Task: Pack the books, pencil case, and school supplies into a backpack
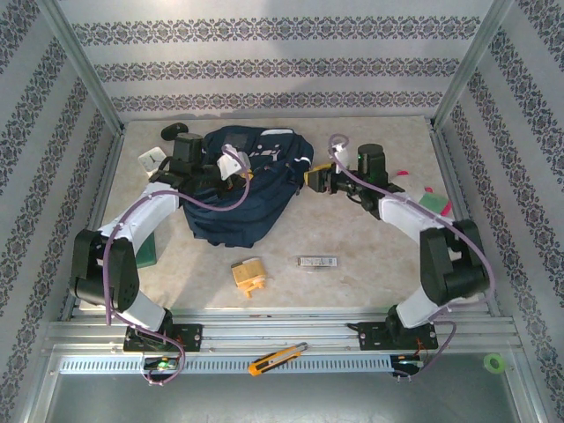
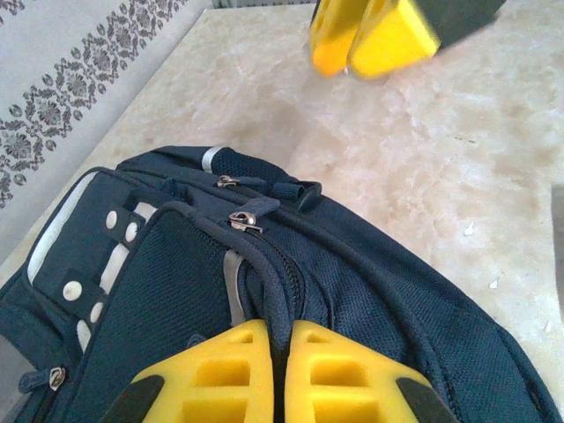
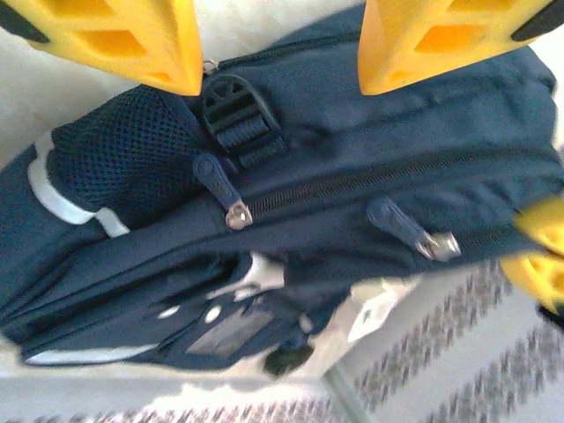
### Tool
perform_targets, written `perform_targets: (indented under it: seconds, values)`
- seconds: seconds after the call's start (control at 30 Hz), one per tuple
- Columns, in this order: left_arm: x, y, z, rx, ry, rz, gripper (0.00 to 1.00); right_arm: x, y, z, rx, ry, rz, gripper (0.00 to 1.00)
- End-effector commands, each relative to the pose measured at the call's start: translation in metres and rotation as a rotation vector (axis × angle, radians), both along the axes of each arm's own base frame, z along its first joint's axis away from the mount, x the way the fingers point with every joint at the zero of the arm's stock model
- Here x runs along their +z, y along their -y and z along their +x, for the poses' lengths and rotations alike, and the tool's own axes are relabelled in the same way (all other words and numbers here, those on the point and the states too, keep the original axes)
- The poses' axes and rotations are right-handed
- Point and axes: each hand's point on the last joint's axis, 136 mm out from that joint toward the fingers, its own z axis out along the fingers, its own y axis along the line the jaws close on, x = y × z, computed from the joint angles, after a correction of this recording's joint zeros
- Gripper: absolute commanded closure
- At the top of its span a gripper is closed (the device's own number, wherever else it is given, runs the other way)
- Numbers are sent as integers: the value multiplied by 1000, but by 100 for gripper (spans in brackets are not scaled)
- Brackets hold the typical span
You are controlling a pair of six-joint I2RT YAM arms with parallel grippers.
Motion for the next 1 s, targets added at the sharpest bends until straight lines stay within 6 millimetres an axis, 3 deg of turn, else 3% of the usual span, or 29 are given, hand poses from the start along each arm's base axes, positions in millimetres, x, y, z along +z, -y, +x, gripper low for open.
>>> perform_targets:
  seconds: [0.0, 0.1, 0.27, 0.4, 0.8, 0.9, 0.97]
  values:
    - [56, 10, -14, -101, 157, -108, 100, 5, -12, -3, 290, 268, -87, 53]
    - [54, 9, -15, -103, 155, -97, 100, -10, -14, 10, 342, 249, -130, 53]
    - [56, 9, -15, -106, 165, -95, 100, -12, -22, 25, 414, 161, -130, 51]
    - [58, 10, -14, -110, 175, -100, 100, -27, -29, 32, 415, 99, -221, 48]
    - [69, 14, -13, -131, 187, -139, 100, -49, -48, 34, 504, 31, -348, 50]
    - [68, 14, -12, -123, 189, -135, 100, -47, -51, 34, 520, 35, -342, 60]
    - [66, 11, -7, -96, 191, -121, 100, -42, -51, 35, 519, 44, -328, 78]
